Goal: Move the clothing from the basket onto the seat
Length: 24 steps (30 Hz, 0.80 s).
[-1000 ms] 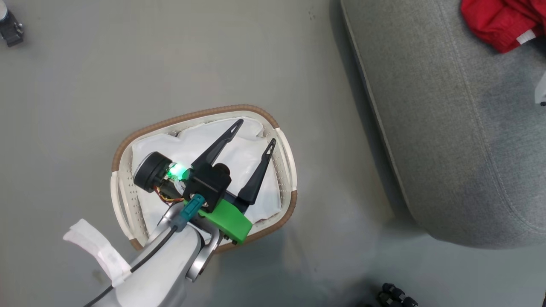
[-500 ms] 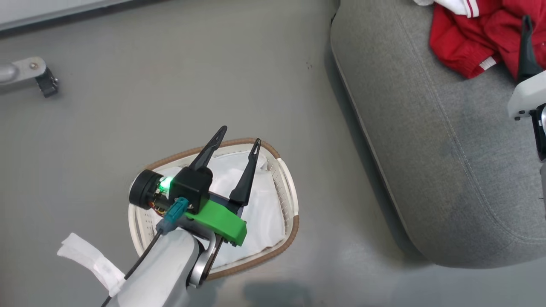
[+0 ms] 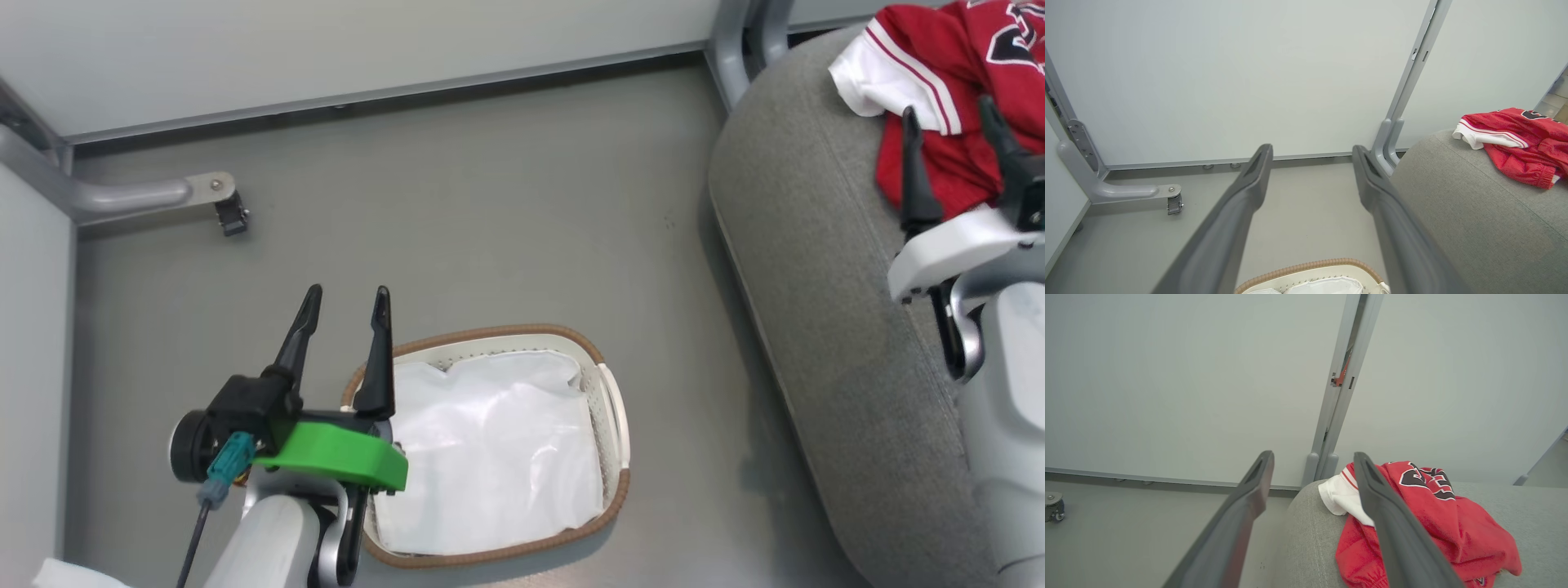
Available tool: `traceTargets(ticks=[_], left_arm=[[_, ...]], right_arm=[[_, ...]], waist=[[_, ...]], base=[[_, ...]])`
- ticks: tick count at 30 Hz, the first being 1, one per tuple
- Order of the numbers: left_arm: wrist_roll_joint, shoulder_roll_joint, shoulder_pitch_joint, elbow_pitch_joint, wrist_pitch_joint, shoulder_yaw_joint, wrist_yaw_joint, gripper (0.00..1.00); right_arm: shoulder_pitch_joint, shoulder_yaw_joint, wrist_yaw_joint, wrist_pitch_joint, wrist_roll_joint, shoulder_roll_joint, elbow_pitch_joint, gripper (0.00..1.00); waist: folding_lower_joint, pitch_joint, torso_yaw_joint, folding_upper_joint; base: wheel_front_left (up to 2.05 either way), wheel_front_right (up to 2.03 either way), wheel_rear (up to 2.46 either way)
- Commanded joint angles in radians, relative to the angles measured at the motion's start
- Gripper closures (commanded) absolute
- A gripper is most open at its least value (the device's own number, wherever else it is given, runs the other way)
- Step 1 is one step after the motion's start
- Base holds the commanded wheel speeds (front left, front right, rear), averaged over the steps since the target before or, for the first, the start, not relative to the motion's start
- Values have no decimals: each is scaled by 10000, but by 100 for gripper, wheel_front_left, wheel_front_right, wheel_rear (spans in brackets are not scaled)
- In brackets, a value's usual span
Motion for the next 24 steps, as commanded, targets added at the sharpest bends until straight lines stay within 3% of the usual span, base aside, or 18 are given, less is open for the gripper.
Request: traceTargets(ticks=[1, 12, 24], left_arm=[[176, -80, 344, -58, -1, 301, -66, 0], [643, -608, 1961, 175, -3, 1821, -365, 0], [875, -904, 2786, 192, -3, 2362, -676, 0]], right_arm=[[443, 52, -14, -19, 85, 161, -193, 0], [3232, 5, -14, -18, 562, 1609, -1930, 0], [5520, 704, -14, -18, 1405, 1804, -2785, 0]], waist=[[0, -749, 809, 0], [0, -1320, 1545, 0], [0, -1583, 1536, 0]], base=[[0, 0, 0], [0, 0, 0], [0, 0, 0]])
